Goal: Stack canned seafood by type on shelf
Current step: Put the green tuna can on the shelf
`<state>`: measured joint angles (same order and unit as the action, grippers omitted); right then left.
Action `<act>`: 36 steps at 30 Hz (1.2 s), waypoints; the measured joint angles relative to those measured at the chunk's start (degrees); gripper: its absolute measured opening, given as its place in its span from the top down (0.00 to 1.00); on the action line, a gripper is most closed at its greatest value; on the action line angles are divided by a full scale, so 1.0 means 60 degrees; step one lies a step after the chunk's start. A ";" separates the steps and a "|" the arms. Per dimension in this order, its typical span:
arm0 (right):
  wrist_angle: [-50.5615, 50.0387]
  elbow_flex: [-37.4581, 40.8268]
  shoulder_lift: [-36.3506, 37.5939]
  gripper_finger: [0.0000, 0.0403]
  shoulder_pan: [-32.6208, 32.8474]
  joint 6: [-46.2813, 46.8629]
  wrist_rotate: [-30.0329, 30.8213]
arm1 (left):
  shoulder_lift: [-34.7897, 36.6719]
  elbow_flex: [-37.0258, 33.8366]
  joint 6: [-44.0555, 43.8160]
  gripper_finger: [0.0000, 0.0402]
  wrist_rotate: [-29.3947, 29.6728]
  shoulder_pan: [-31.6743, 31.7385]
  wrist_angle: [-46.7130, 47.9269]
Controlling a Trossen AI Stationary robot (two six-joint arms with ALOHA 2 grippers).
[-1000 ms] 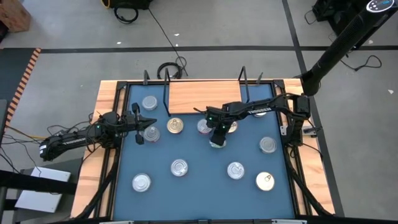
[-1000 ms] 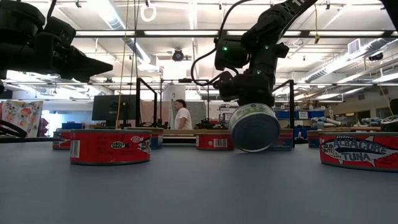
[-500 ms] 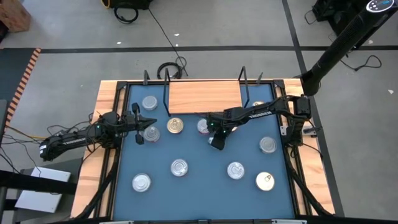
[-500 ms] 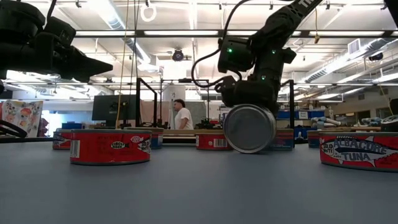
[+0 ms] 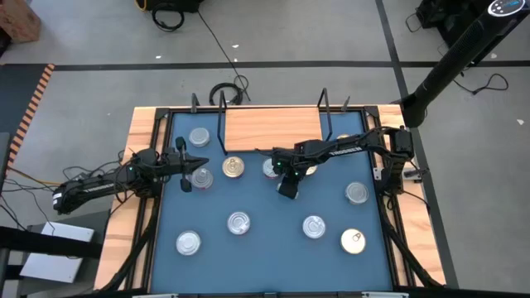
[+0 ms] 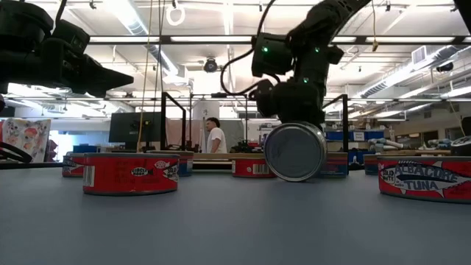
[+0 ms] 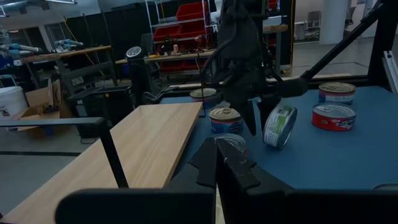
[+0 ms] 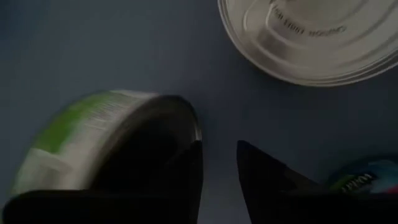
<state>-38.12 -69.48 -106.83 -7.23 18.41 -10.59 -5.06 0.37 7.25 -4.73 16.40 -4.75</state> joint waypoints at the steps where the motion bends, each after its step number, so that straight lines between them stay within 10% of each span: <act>1: -0.0185 -0.0137 0.0000 0.72 0.0014 -0.0014 0.0094 | 0.0000 0.0002 0.0000 0.99 0.0000 -0.0002 0.0000; 36: -0.4487 -0.3298 0.0007 0.45 0.1794 0.0236 0.1600 | 0.0000 0.0000 -0.0004 0.99 0.0000 -0.0002 0.0000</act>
<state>-65.04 -89.27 -106.78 3.54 19.82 -0.99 -5.06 0.37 7.22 -4.73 16.39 -4.75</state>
